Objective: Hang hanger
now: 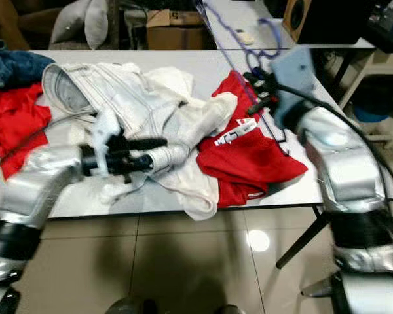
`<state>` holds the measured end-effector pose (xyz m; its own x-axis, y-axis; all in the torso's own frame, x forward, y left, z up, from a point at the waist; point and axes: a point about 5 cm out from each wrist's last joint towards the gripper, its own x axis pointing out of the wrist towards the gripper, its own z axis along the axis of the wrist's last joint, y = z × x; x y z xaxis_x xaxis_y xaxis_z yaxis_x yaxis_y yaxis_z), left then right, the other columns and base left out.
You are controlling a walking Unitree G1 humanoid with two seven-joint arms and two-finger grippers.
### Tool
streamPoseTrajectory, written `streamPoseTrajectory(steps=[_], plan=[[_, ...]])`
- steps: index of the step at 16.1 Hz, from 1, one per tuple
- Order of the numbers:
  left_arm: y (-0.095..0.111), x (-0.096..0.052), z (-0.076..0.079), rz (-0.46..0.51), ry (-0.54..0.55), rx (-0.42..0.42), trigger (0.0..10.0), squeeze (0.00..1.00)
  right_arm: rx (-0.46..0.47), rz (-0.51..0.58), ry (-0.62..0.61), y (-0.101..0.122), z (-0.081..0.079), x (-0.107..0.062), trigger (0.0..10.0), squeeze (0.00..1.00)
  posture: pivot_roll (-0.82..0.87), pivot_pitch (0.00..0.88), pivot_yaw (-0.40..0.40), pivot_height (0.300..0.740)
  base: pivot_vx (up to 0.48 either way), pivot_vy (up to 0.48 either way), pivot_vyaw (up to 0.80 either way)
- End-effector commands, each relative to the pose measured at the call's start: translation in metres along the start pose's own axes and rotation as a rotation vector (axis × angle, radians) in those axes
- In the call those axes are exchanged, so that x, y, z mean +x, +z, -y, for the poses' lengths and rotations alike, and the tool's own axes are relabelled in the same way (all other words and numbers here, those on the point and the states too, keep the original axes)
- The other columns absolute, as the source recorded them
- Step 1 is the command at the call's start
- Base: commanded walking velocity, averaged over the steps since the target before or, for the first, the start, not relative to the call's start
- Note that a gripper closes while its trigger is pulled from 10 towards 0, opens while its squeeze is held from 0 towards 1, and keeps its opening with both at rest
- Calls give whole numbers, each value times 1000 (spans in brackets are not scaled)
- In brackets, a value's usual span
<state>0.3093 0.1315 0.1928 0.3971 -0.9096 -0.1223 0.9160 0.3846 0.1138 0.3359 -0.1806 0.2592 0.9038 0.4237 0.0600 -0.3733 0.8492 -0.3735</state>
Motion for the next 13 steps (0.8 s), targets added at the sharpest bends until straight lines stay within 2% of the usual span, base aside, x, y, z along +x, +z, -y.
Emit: streamPoseTrajectory(steps=[1,2,3,5,6,7,8,9,10,11,12,13], plan=[[11,-3,3,32,13,8,10000,1000,-24,30,-4,8,0,5,10000,0,49,25,-3,740,0,0,0],[24,-11,7,72,57,-21,10000,1000,-22,46,-7,11,-1,9,10000,0,44,28,0,740,0,0,0],[28,-15,11,71,60,-19,10000,1000,-23,48,-26,11,-1,8,10000,0,43,28,0,740,0,0,0],[35,-25,17,53,55,-11,10000,1000,34,61,-50,12,-2,-2,10000,0,34,36,12,740,0,0,0],[47,-31,16,120,95,-30,10000,1000,96,77,-75,14,-3,-12,10000,0,27,40,20,740,0,0,0],[62,-37,9,197,196,-26,10000,1000,153,98,-98,16,-4,-21,10000,0,24,42,24,740,0,0,0],[68,-40,4,225,266,-11,10000,1000,173,108,-111,17,-5,-26,10000,0,24,42,24,740,0,0,0],[75,-45,-5,262,388,-24,10000,322,197,120,-151,18,-9,-37,10000,0,22,43,28,740,0,0,0],[82,-49,-12,317,490,-15,10000,0,224,131,-184,19,-15,-46,10000,0,16,45,35,740,0,0,0],[84,-50,-14,339,531,-17,10000,0,236,134,-197,19,-18,-50,10000,0,11,47,40,740,0,0,0],[78,-41,-6,254,534,24,10000,0,272,109,-230,14,-29,-62,10000,0,8,47,48,740,0,0,0],[68,-32,7,163,450,56,10000,0,292,81,-239,9,-34,-67,10000,0,2,50,56,740,0,0,0]])
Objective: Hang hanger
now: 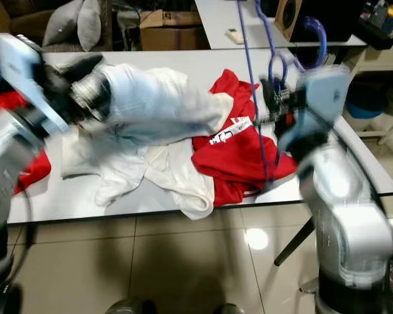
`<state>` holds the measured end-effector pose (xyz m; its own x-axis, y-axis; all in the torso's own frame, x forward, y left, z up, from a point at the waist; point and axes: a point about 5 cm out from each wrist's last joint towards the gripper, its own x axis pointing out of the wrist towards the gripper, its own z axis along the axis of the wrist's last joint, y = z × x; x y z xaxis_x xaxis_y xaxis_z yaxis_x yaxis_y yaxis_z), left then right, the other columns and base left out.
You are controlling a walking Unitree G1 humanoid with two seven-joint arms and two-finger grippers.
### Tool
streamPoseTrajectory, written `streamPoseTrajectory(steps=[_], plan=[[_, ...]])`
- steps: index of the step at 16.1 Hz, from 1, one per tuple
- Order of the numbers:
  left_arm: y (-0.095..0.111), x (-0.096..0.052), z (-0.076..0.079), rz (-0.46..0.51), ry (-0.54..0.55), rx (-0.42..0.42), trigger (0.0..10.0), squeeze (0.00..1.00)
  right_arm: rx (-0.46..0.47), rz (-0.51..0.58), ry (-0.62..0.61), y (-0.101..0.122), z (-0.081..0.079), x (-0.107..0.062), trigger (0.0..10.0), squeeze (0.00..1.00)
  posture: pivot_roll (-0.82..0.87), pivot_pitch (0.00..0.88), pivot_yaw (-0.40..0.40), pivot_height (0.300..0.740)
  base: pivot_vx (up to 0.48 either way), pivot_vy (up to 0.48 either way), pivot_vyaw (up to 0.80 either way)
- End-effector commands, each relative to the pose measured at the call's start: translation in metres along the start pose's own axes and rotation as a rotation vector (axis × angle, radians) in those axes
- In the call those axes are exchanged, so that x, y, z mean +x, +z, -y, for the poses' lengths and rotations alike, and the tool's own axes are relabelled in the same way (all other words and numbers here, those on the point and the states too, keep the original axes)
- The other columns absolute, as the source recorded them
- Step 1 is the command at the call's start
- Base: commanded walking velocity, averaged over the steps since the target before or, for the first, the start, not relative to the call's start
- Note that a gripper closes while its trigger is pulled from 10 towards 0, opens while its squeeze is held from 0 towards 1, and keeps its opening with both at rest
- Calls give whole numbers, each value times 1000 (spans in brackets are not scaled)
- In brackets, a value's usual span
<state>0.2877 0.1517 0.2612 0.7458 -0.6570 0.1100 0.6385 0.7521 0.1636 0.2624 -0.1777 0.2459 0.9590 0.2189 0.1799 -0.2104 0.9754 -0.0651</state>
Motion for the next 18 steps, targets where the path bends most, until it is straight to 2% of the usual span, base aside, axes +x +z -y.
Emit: streamPoseTrajectory(steps=[1,2,3,4,5,6,8,9,10,12,13,15,16,17,18], plan=[[-8,2,16,-78,-95,42,10000,0,5,-10,-9,1,-1,-3,10000,0,0,53,59,740,0,0,0],[-16,2,20,-149,-131,62,10000,0,10,-22,-12,-1,-3,-5,10000,0,-1,55,59,740,0,0,0],[-35,-9,25,-307,-224,174,10000,0,2,-54,-17,-4,-4,-9,10000,0,-3,59,61,740,0,0,0],[-45,-18,21,-404,-250,231,10000,0,-5,-67,-15,-5,-4,-11,10000,0,0,61,59,740,0,0,0],[-43,-25,12,-422,-240,214,10000,1000,-11,-75,-18,-5,-5,-12,10000,0,5,61,55,740,0,0,0],[-41,-29,6,-429,-238,229,10000,1000,-13,-76,-18,-5,-5,-12,10000,0,8,61,53,740,0,0,0],[-40,-49,-7,-529,-329,323,10000,1000,-10,-77,-4,-5,-7,-11,10000,0,15,59,52,740,0,0,0],[-35,-61,-10,-515,-389,233,10000,1000,-6,-78,3,-5,-8,-11,10000,0,18,57,51,740,0,0,0],[-27,-65,-13,-474,-395,161,10000,1000,-2,-80,4,-5,-7,-11,10000,0,21,54,51,740,0,0,0],[-8,-62,-24,-266,-332,12,10000,1000,4,-83,-1,-4,-6,-12,10000,0,18,52,52,740,0,0,0],[2,-56,-35,-142,-220,4,10000,1000,12,-74,-2,-3,-6,-13,10000,0,18,53,52,740,0,0,0],[11,-47,-47,-28,-72,23,10000,1000,18,-61,-12,-1,-5,-13,10000,0,18,53,52,740,0,0,0],[3,-38,-46,-28,17,35,10000,349,15,-52,-20,-1,-7,-15,10000,0,13,56,61,740,0,0,0],[-2,-35,-44,-30,40,39,10000,349,28,-49,-14,-1,-9,-16,10000,0,13,56,61,740,0,0,0],[-7,-30,-39,-20,66,15,10000,114,43,-49,-18,-2,-11,-17,10000,0,12,57,62,740,0,0,0]])
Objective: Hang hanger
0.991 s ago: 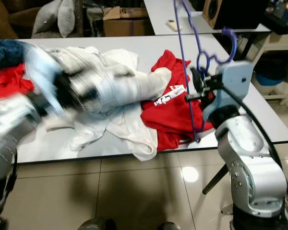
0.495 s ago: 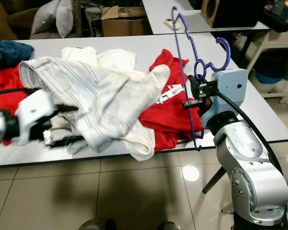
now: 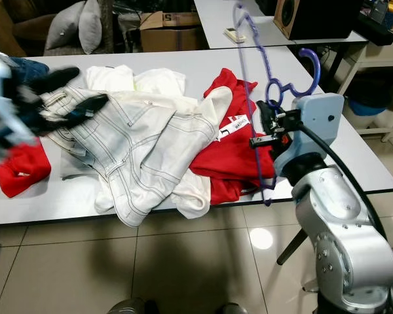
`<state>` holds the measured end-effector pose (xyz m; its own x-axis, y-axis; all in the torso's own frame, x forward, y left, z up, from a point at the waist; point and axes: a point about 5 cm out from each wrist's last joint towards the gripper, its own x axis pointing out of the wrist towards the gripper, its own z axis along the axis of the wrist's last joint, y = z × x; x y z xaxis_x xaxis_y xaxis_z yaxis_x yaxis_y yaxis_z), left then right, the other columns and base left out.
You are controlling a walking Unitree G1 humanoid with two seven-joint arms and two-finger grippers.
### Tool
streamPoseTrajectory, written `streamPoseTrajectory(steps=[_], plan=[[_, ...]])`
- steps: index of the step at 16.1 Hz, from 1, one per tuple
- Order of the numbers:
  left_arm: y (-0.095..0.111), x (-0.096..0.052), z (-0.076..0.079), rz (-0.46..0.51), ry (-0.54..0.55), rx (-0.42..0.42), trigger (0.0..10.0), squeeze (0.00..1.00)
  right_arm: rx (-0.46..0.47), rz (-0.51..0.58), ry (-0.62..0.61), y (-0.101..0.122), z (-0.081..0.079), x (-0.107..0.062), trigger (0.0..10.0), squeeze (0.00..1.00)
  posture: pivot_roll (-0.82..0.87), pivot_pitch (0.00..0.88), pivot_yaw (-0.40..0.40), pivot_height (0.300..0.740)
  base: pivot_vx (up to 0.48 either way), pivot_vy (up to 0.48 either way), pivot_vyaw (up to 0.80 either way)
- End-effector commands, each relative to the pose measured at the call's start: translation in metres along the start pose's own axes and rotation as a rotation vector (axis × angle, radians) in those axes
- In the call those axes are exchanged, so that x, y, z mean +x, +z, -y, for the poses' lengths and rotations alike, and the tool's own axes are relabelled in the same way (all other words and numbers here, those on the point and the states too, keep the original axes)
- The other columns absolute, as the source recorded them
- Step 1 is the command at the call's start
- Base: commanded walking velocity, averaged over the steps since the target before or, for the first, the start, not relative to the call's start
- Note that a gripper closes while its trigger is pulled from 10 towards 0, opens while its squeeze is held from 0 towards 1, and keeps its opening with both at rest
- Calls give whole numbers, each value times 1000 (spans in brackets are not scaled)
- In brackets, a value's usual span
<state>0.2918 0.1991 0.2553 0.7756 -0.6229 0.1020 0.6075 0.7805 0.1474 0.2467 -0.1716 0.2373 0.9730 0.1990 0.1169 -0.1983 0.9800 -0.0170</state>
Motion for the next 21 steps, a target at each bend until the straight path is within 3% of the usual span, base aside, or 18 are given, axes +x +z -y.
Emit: streamPoseTrajectory(steps=[1,2,4,7,13,21], plan=[[0,1,2,6,39,8,10000,0,7,15,-1,2,-2,-3,10000,0,12,57,62,740,0,0,0],[-9,14,21,17,92,-42,10000,0,70,43,-35,1,-5,-6,10000,0,10,60,73,740,0,0,0],[-15,24,38,15,103,-65,10000,0,136,66,-72,0,-6,-9,10000,0,13,74,66,740,0,0,0],[-23,30,58,-14,105,-54,10000,0,144,45,-114,-10,-6,-14,10000,0,16,81,57,740,0,314,0],[-30,26,51,-70,202,-18,10000,0,134,16,-95,-16,-14,-15,10000,0,15,91,46,740,0,393,0],[-31,26,52,-82,205,-10,10000,0,113,23,-100,-15,-15,-15,10000,0,15,82,49,740,0,393,0]])
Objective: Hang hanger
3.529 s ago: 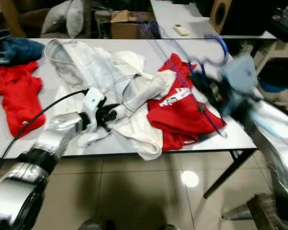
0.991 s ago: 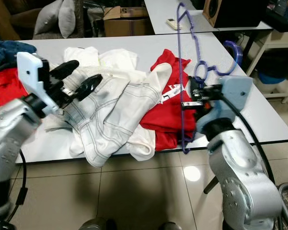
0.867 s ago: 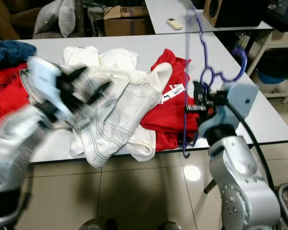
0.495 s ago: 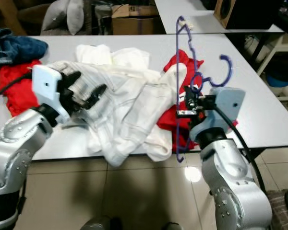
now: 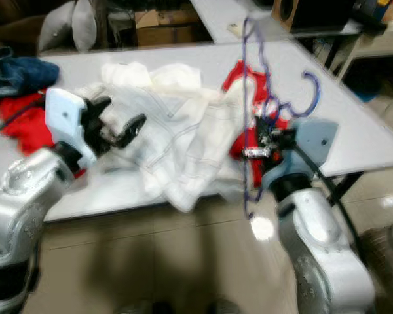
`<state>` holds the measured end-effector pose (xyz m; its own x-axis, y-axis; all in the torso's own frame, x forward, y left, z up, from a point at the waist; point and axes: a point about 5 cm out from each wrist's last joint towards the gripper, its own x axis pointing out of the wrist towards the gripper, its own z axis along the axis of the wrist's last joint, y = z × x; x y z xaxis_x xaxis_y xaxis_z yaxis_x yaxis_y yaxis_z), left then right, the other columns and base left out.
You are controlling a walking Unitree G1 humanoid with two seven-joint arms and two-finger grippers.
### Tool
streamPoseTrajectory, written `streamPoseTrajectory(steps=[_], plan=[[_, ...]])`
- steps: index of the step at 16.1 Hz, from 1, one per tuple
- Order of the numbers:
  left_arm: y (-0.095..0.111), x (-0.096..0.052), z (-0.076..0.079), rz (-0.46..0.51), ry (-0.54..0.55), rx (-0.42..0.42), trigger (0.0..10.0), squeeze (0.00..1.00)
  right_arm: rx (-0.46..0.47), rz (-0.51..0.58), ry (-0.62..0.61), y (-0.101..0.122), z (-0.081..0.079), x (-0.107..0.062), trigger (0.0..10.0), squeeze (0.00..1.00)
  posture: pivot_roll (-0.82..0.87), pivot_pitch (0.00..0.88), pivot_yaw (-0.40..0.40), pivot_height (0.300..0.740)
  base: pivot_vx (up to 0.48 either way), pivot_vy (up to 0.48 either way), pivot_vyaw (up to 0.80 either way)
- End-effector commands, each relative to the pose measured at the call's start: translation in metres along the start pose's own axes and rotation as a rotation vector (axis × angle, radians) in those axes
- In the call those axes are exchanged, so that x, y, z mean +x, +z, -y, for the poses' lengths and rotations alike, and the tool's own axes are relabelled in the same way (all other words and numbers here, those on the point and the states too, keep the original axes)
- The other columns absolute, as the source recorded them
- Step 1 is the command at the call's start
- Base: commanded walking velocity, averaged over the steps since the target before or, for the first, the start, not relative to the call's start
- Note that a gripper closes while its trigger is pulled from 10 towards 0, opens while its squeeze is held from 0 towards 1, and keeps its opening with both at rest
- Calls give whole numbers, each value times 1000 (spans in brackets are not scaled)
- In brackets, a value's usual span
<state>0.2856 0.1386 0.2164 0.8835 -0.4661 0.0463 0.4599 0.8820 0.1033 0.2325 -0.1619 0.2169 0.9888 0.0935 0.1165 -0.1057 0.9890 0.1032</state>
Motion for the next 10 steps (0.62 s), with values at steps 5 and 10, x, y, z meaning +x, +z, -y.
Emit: streamPoseTrajectory(steps=[5,10], plan=[[1,-4,-4,-9,17,29,10000,0,-1,16,4,2,-3,-1,10000,0,14,76,51,740,0,392,0],[0,-4,-4,-16,17,32,10000,0,-14,-14,8,-3,-3,-1,10000,0,16,72,46,740,0,394,0]])
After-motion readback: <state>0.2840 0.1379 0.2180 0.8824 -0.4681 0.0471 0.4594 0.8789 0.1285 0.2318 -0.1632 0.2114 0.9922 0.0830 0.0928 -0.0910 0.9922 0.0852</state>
